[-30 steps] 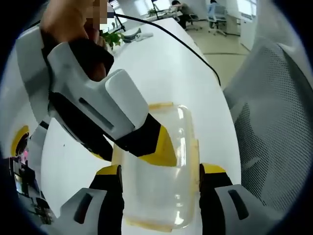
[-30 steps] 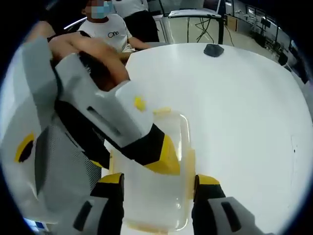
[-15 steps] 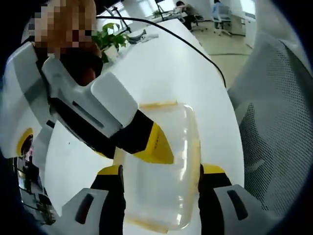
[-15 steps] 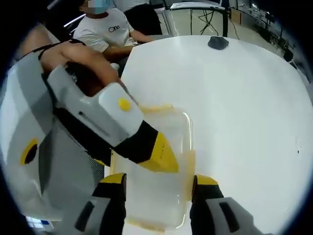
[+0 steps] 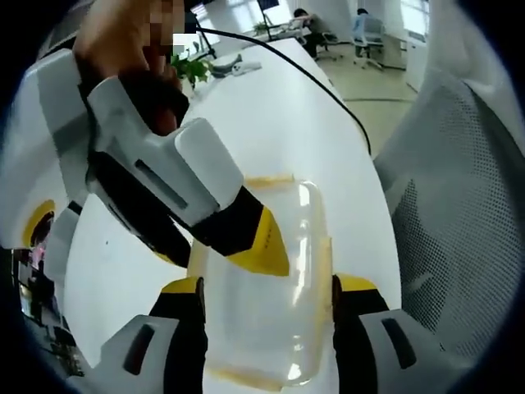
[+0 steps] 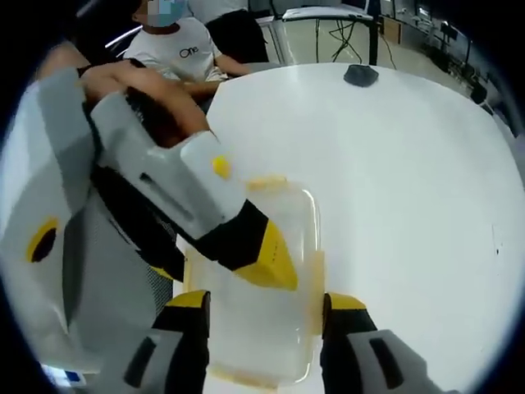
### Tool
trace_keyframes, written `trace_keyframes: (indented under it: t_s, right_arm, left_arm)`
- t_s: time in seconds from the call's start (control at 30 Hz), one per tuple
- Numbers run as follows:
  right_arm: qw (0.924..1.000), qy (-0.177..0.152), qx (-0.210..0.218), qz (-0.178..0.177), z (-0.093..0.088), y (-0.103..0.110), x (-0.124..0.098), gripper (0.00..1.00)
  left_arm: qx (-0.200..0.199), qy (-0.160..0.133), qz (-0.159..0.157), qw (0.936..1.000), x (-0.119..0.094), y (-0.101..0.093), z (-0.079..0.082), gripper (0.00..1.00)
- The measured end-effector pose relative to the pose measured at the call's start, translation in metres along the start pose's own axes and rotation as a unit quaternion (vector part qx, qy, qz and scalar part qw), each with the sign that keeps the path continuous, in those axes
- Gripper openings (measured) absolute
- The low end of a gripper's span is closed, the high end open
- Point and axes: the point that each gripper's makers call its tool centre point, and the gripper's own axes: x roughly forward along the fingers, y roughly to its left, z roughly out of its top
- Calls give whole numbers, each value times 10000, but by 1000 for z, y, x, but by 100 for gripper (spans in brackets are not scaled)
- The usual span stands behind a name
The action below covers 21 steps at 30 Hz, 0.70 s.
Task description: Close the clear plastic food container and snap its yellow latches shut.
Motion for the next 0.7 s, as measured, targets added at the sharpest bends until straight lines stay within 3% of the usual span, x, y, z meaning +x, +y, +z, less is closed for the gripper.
trace_keyframes:
  t_s: [0.07, 0.13, 0.23, 0.3, 0.47, 0.6, 0.63, 0.7]
  right_arm:
    - [9999, -108, 35, -83, 0, 0, -1, 53]
    - [9997, -203, 62, -153, 1, -1, -2, 52]
    - [9987, -439, -6, -273, 4, 1, -9, 51]
    - [9971, -613, -217, -406, 6, 2, -17, 50]
    - [9949, -788, -179, -611, -4, 10, -30, 60]
    - [9928, -937, -156, -725, -12, 16, -31, 61]
    - [9923, -979, -127, -743, -13, 17, -31, 62]
    - [9924, -996, -45, -718, -16, 24, -29, 64]
  left_arm:
    - [-62, -35, -42, 10000, 0, 0, 1, 61]
    - [-373, -165, -247, 9989, -1, -4, 6, 65]
    - [-220, -27, -252, 9994, -5, 0, 0, 67]
    - [-392, -58, -324, 9987, -10, 3, -1, 67]
    - [-314, -107, -365, 9988, -27, 17, -5, 69]
    - [-438, -151, -576, 9973, -37, 23, -11, 74]
    - [-483, -181, -780, 9956, -40, 18, -12, 73]
    - [-361, -192, -865, 9954, -43, 15, -15, 72]
